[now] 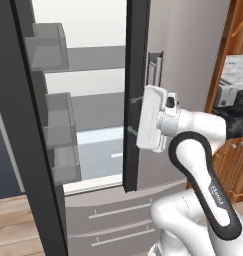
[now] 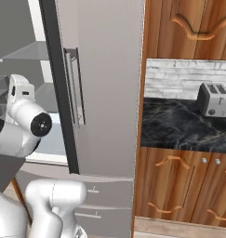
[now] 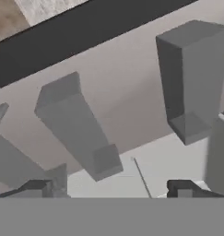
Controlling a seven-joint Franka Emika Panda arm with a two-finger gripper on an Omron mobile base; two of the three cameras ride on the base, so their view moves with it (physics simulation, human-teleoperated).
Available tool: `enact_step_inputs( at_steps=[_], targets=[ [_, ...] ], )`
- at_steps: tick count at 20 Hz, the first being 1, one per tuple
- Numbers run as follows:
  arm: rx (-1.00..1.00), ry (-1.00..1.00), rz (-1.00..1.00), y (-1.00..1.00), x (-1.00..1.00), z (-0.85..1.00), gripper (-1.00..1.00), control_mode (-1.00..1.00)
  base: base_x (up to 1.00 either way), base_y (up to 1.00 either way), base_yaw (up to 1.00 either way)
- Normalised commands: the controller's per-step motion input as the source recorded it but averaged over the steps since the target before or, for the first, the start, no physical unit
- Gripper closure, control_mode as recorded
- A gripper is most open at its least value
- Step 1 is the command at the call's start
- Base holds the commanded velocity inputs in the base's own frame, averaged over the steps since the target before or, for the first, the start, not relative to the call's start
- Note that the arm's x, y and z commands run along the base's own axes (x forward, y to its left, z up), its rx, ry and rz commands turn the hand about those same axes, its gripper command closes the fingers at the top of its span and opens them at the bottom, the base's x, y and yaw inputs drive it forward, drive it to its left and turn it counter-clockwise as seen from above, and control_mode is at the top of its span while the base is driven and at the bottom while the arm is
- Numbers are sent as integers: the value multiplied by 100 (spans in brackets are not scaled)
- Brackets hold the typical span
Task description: Place one of the steaks on the plate and the other in the bowl. Then place the bowl in the fridge.
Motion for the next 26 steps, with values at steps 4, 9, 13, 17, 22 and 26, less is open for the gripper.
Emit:
enact_step_inputs(
  at_steps=[4, 9, 13, 17, 22, 26],
  targets=[
    [12, 89, -45, -78, -27, 0, -100, -100, 0, 0, 0],
    [21, 86, -32, -41, -12, 10, -100, -100, 0, 0, 0],
    [25, 77, -13, -1, 0, -45, -100, -100, 0, 0, 0],
    [19, 34, -22, -30, -3, -69, -100, -100, 0, 0, 0],
    [1, -5, -53, -61, -17, -68, -100, -100, 0, 0, 0],
    [0, -9, -65, -52, -11, -63, -100, -100, 0, 0, 0]
  ],
)
